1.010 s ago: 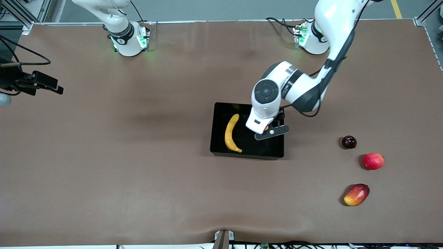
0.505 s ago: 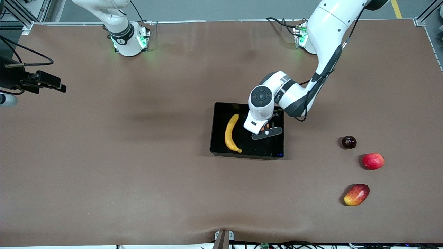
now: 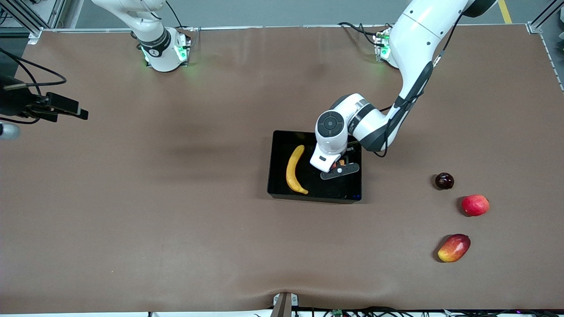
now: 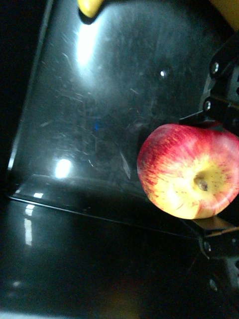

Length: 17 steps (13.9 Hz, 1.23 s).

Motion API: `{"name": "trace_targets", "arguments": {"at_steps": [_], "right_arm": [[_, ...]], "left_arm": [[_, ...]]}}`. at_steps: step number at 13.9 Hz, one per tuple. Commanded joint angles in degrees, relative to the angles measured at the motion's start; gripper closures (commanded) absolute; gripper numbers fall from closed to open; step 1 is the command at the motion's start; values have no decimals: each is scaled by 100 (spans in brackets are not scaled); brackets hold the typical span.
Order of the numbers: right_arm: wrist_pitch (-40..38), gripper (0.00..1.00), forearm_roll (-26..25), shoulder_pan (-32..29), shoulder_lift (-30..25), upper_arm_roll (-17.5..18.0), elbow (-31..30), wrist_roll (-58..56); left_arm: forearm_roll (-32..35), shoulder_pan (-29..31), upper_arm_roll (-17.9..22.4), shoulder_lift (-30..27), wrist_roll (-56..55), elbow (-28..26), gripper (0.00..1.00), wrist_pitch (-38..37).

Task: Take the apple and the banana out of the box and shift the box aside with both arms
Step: 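Lower the left gripper and close it on the red apple, then lift the apple out of the tray toward the other fruits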

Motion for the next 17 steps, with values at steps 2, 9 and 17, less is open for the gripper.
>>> {"name": "trace_targets", "arguments": {"at_steps": [2, 9, 17], "right_arm": [[-172, 0, 104, -104, 34, 61, 42, -41], [-14, 0, 7, 195, 289, 61, 60, 267], [-14, 0, -71, 248, 289, 61, 77, 495]], "left_arm": [[90, 98, -50, -662, -76, 163, 100, -329], [-253, 932, -41, -998, 1520, 1025, 100, -1104], [44, 2392, 29, -147, 3861, 1333, 100, -569]]}}
